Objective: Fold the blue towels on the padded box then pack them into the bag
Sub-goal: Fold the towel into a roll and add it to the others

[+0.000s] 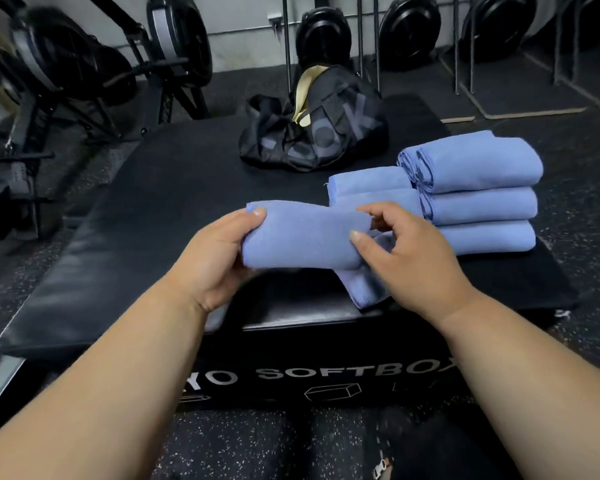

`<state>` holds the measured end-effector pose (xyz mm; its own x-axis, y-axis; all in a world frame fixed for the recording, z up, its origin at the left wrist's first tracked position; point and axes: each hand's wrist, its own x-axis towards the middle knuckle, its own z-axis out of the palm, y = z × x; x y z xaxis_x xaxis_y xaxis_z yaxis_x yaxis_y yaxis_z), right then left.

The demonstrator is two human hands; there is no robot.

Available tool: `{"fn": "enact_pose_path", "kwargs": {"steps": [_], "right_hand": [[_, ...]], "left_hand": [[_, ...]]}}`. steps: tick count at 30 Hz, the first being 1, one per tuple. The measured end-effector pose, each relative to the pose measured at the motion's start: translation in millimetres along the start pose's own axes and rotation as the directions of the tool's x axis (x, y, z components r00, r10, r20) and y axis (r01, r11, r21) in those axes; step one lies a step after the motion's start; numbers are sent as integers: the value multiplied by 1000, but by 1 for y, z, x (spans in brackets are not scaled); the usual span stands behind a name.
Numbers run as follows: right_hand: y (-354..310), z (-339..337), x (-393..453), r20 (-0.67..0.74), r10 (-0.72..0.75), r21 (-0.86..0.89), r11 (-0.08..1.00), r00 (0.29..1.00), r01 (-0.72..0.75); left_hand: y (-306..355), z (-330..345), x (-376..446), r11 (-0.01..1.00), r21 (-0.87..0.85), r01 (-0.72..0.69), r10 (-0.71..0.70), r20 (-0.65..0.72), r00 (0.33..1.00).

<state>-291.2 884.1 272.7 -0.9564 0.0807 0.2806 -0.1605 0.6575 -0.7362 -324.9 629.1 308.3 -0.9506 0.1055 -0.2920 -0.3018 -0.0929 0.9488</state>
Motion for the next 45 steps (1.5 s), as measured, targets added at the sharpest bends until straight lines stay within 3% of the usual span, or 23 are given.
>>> {"fn": "enact_pose_path", "kwargs": {"steps": [2, 5, 9, 13, 18, 23, 31, 38, 44, 45], "right_hand": [[20, -5, -3, 96, -20, -199, 979, 995, 39], [38, 1, -7, 231, 9, -356, 931, 973, 76], [36, 23, -11, 145, 51, -392, 920, 988, 10], [29, 33, -12, 55, 95, -398, 915, 994, -65], [23, 25, -9, 94, 189, -371, 918, 977, -142], [21, 17, -9, 114, 216, -394, 906, 970, -155], [15, 9, -8, 107, 180, -342, 930, 978, -134], [17, 10, -1, -20, 114, -251, 961, 993, -115], [20, 13, 5, -55, 113, -252, 960, 992, -124], [20, 13, 7, -55, 112, -249, 961, 992, -123]], "left_hand": [[11, 12, 17, 999, 35, -36, 37, -29, 999], [22, 27, 45, 997, -51, -59, 55, -77, 995], [31, 58, 77, 981, -190, -32, 21, -63, 998], [28, 91, 107, 980, -193, 40, -48, -38, 998], [4, 112, 137, 990, -75, 123, -128, -66, 990], [1, 113, 151, 987, -112, 118, -123, -45, 991], [1, 125, 156, 970, 211, 119, -83, -169, 982], [6, 109, 171, 880, 474, 4, 97, -189, 977], [9, 76, 196, 656, 752, -73, 200, -80, 976], [10, 68, 205, 556, 828, -65, 213, -66, 975]]}}
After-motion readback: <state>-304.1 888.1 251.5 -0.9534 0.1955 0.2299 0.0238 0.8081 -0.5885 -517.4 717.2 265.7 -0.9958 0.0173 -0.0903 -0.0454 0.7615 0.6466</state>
